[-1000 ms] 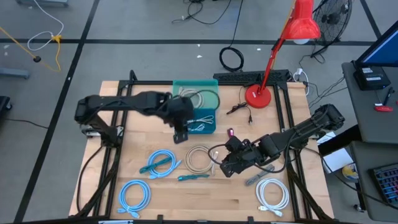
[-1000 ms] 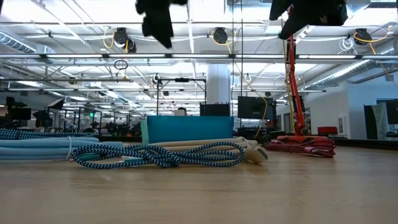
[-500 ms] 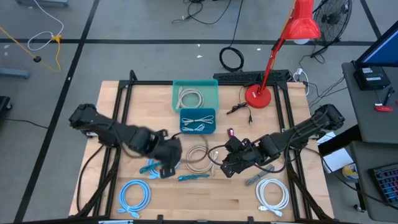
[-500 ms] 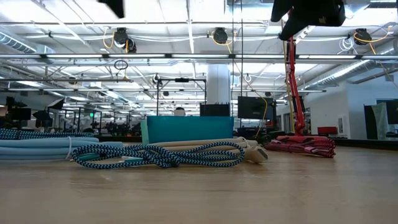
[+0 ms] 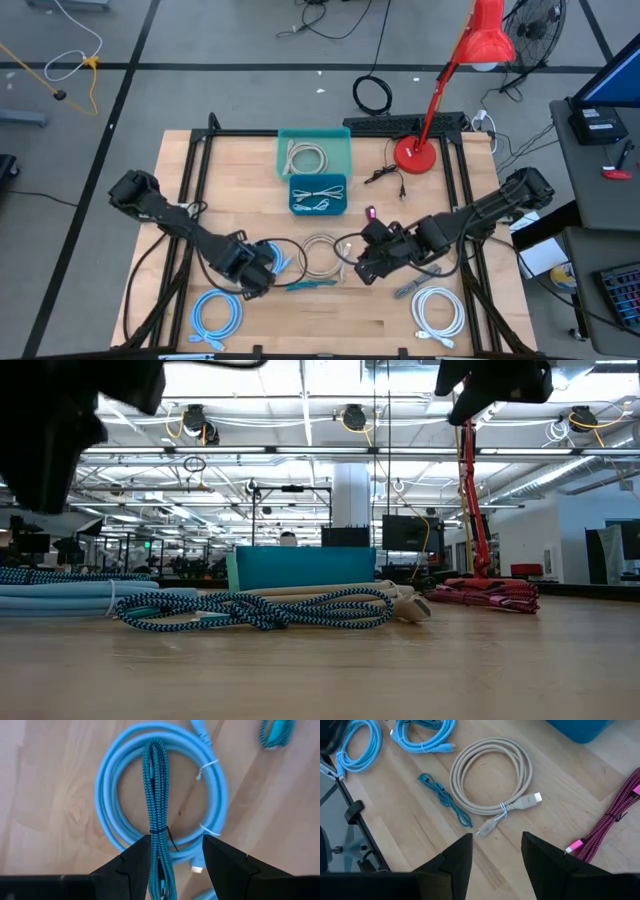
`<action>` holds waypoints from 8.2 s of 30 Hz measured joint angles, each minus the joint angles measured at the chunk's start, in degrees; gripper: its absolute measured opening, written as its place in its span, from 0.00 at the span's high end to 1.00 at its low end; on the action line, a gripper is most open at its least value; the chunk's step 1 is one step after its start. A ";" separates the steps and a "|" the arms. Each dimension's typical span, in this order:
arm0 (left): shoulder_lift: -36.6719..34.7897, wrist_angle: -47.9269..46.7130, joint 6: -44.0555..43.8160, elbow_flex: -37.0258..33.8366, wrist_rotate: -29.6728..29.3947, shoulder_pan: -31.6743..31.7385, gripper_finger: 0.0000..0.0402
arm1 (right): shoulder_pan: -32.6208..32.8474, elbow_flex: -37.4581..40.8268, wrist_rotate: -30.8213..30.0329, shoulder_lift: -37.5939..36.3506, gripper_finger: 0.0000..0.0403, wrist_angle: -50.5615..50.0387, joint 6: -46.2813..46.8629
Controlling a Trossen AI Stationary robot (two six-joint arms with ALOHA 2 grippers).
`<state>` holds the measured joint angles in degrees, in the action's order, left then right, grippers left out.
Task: Pick & Place USB Port
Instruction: Put the top blue charger cable into the blue bin, then put the brown display cable into the green bin
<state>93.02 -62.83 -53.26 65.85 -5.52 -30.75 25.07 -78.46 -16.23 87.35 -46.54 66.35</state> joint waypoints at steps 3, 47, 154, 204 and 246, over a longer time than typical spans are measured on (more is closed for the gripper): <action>-0.01 2.57 0.01 -3.00 0.76 0.62 0.55 | -0.05 -0.01 -0.07 0.00 0.60 0.08 0.00; -8.51 4.30 30.61 14.44 -6.07 26.17 0.96 | -1.08 -0.01 -0.40 0.00 0.60 3.76 0.02; 1.61 -9.05 5.01 25.80 -27.74 -8.92 0.63 | -0.27 0.63 -3.51 -0.04 0.60 9.33 13.18; 20.19 14.95 -6.66 17.99 7.94 22.17 0.60 | 11.82 14.65 -10.99 -25.06 0.68 2.13 10.41; 27.66 12.92 -4.12 18.10 14.44 23.92 0.92 | 11.77 14.60 -12.48 -24.98 0.68 3.80 6.39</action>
<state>120.68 -49.91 -57.39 83.94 8.93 -6.83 36.84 -63.86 -28.71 62.37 -42.75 72.74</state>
